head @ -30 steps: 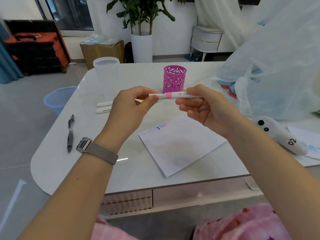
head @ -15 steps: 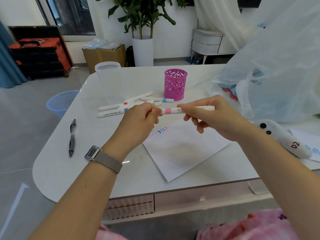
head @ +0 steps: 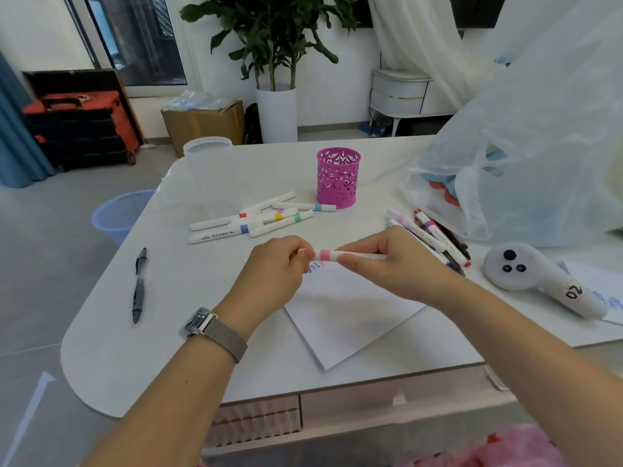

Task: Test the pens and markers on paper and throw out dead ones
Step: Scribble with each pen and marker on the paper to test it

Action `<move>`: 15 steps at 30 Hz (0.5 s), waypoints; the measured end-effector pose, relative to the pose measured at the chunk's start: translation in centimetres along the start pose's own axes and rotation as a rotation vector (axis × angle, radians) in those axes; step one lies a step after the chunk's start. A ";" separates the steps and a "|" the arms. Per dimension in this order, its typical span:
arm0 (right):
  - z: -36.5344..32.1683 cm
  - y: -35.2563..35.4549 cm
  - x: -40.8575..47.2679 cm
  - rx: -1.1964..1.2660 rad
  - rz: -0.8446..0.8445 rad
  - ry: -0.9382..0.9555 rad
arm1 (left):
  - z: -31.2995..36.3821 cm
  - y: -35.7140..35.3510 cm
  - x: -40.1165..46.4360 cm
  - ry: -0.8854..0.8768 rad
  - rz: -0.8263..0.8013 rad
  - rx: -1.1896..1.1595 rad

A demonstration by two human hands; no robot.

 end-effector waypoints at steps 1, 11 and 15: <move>0.0 -0.4 0.0 -0.003 -0.003 0.015 | -0.3 -0.1 -0.1 0.003 -0.008 0.009; 1.6 -1.2 -0.1 0.011 -0.044 0.001 | -0.7 -1.0 -0.6 -0.061 -0.056 0.141; 1.3 1.1 1.3 0.023 0.116 0.036 | 0.4 0.1 1.3 -0.115 0.103 -0.081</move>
Point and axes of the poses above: each hand's wrist, its own x-axis towards the middle knuckle, its own y-axis out of the back of the hand, z = x × y, the point moved 5 cm from there along x, towards the middle knuckle, and after that the axes turned 2 degrees about -y, right-handed, at the moved point
